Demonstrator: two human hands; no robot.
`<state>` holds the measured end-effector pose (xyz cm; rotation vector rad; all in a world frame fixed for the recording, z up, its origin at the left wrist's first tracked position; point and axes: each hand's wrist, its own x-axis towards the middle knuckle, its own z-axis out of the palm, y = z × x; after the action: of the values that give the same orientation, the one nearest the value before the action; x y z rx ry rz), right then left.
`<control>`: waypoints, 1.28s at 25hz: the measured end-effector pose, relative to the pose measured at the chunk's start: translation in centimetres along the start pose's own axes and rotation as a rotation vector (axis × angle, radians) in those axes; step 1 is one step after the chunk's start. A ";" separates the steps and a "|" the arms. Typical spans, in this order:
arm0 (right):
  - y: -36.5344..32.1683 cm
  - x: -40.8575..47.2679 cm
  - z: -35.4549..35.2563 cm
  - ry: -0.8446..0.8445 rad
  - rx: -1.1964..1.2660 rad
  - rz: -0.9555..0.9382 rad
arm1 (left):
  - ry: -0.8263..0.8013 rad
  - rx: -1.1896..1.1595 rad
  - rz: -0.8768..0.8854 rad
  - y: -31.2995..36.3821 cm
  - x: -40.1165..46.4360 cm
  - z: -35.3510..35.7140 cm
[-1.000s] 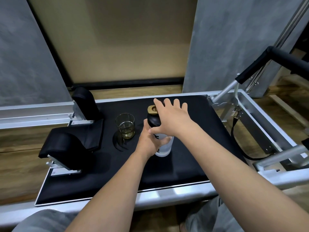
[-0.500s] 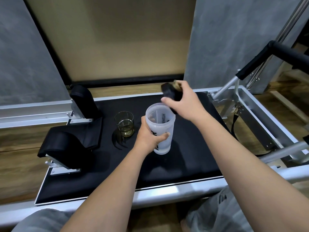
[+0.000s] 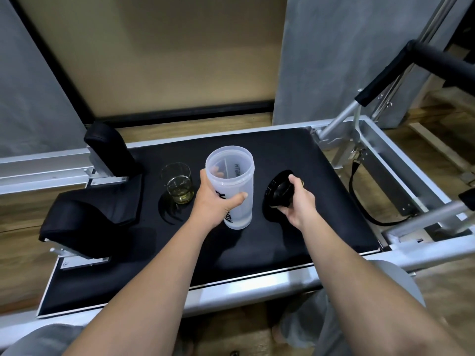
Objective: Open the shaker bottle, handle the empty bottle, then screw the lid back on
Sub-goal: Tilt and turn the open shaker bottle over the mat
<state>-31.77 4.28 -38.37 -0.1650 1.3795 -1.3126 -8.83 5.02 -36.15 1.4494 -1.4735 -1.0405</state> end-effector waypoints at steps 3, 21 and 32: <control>0.9 0.8 -0.6 0.020 0.013 -0.016 | 0.005 0.000 -0.003 -0.1 0.3 0.0; 1.6 0.1 -0.5 0.299 -0.617 -0.292 | 0.016 -0.040 -0.033 -0.3 -0.3 0.1; 1.8 -4.9 4.5 -0.606 -1.082 -0.545 | 0.133 -0.238 -0.137 2.6 -0.8 -0.8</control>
<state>-25.73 5.89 -35.36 -1.6148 1.3932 -0.6658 -8.93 5.85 -33.43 1.4326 -1.1279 -1.1375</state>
